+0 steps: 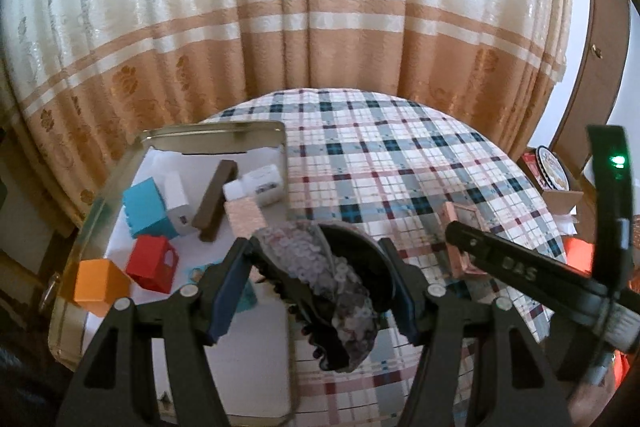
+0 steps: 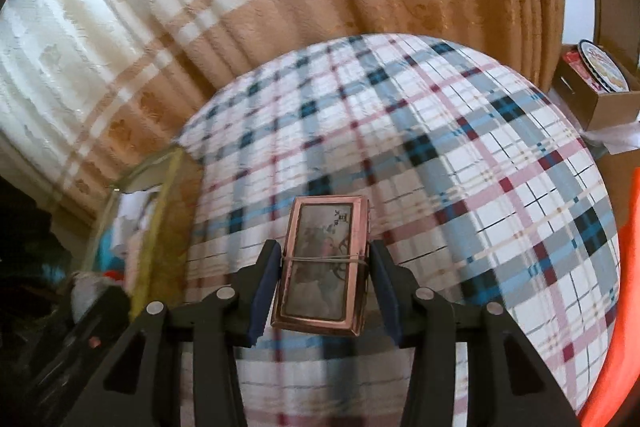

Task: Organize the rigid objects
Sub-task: 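Lift and carry the picture frame and knit hat toward the tray with both grippers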

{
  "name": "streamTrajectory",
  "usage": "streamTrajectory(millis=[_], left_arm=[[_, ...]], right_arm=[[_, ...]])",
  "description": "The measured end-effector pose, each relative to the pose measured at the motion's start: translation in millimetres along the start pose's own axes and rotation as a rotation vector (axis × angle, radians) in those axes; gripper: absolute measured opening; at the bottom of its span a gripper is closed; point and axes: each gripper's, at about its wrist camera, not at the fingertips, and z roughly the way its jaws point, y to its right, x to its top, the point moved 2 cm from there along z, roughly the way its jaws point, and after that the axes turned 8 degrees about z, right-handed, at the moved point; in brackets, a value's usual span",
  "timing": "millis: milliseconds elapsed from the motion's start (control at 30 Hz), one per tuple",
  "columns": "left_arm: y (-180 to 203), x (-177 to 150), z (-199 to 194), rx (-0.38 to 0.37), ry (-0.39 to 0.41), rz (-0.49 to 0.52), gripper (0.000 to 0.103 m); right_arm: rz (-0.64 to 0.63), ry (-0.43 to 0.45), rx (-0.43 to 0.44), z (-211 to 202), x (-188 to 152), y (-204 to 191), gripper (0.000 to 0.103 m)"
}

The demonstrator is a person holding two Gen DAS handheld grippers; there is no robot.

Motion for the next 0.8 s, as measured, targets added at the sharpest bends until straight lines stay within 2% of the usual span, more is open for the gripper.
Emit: streamTrajectory(millis=[433, 800], left_arm=[[-54.6, -9.5, -14.2, 0.096, 0.009, -0.036, 0.064], [-87.2, -19.1, -18.5, 0.169, 0.004, -0.057, 0.064]], right_arm=[[-0.102, 0.017, 0.148, -34.3, -24.9, -70.9, 0.049], [-0.166, -0.007, 0.192, -36.4, -46.5, -102.8, 0.049]])
